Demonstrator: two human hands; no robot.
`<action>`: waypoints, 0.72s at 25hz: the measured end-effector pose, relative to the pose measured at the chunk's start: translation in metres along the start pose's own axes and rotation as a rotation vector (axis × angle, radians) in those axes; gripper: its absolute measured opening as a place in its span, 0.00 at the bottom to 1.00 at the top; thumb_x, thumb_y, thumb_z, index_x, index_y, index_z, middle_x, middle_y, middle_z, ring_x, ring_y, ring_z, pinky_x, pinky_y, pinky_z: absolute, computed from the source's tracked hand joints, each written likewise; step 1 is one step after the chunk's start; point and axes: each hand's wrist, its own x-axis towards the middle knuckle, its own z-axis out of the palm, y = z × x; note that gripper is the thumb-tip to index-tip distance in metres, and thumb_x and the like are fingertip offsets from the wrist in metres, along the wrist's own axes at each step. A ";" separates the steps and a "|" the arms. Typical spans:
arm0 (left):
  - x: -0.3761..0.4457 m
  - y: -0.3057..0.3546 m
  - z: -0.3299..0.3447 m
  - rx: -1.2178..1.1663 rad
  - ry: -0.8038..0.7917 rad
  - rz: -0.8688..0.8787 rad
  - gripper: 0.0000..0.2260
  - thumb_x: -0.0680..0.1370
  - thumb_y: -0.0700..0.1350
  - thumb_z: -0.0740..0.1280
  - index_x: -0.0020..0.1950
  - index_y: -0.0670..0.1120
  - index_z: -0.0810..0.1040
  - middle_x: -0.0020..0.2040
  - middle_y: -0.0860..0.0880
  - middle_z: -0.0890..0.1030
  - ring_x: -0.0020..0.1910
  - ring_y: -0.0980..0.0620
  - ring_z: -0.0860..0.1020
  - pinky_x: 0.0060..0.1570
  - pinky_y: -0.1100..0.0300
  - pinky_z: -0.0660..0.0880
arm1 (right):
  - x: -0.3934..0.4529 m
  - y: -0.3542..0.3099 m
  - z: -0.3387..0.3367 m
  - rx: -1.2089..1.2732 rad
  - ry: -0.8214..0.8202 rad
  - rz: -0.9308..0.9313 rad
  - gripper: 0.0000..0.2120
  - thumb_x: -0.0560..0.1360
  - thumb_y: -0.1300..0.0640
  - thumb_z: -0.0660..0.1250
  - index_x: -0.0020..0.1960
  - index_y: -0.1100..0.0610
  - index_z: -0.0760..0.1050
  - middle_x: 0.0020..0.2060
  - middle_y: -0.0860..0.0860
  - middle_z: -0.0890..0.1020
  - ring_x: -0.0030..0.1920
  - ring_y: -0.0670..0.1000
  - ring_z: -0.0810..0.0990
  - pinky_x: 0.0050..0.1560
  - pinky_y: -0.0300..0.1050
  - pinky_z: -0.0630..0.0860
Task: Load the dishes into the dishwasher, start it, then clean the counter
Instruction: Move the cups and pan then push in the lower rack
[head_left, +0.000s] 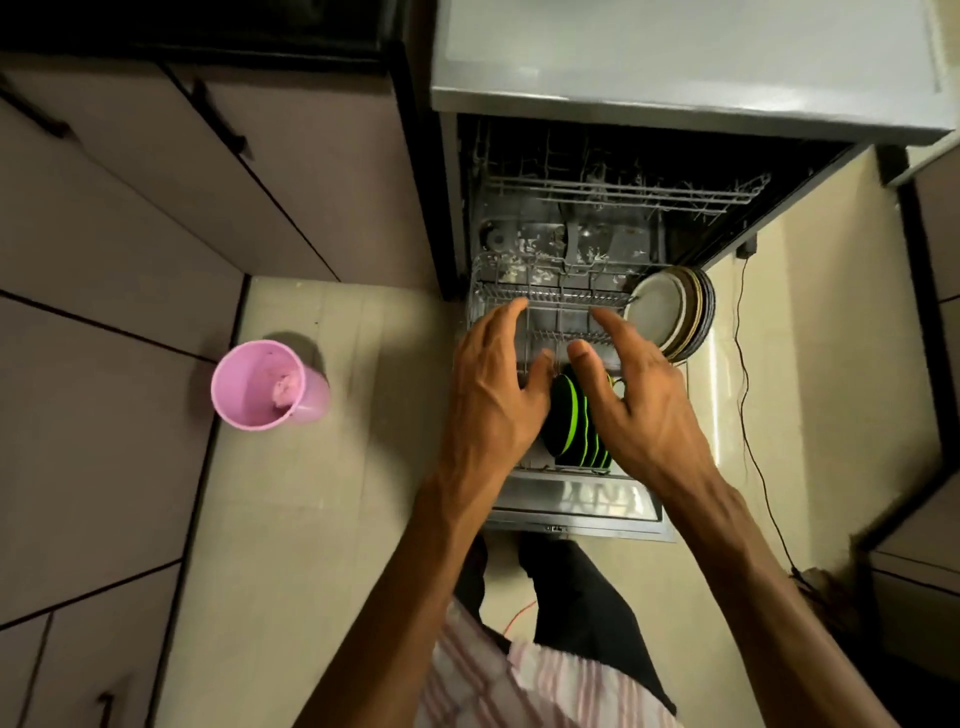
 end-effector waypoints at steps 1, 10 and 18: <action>-0.004 0.006 -0.014 -0.002 0.023 0.003 0.23 0.80 0.48 0.65 0.74 0.45 0.66 0.70 0.47 0.71 0.70 0.51 0.67 0.67 0.63 0.63 | -0.004 -0.014 -0.002 0.006 0.006 -0.009 0.30 0.80 0.36 0.52 0.76 0.52 0.62 0.72 0.50 0.70 0.71 0.49 0.67 0.69 0.49 0.67; -0.003 0.030 -0.091 -0.011 0.214 -0.025 0.24 0.80 0.51 0.64 0.74 0.47 0.65 0.71 0.49 0.69 0.70 0.54 0.66 0.58 0.76 0.59 | 0.004 -0.087 -0.011 0.061 -0.077 -0.221 0.35 0.77 0.31 0.48 0.77 0.50 0.60 0.74 0.49 0.67 0.72 0.46 0.65 0.70 0.46 0.66; 0.005 0.027 -0.132 -0.002 0.377 -0.097 0.23 0.79 0.52 0.65 0.73 0.50 0.66 0.71 0.50 0.70 0.70 0.53 0.67 0.58 0.72 0.60 | 0.032 -0.134 -0.014 0.054 -0.151 -0.381 0.36 0.77 0.31 0.47 0.77 0.51 0.59 0.74 0.50 0.66 0.73 0.46 0.64 0.73 0.53 0.65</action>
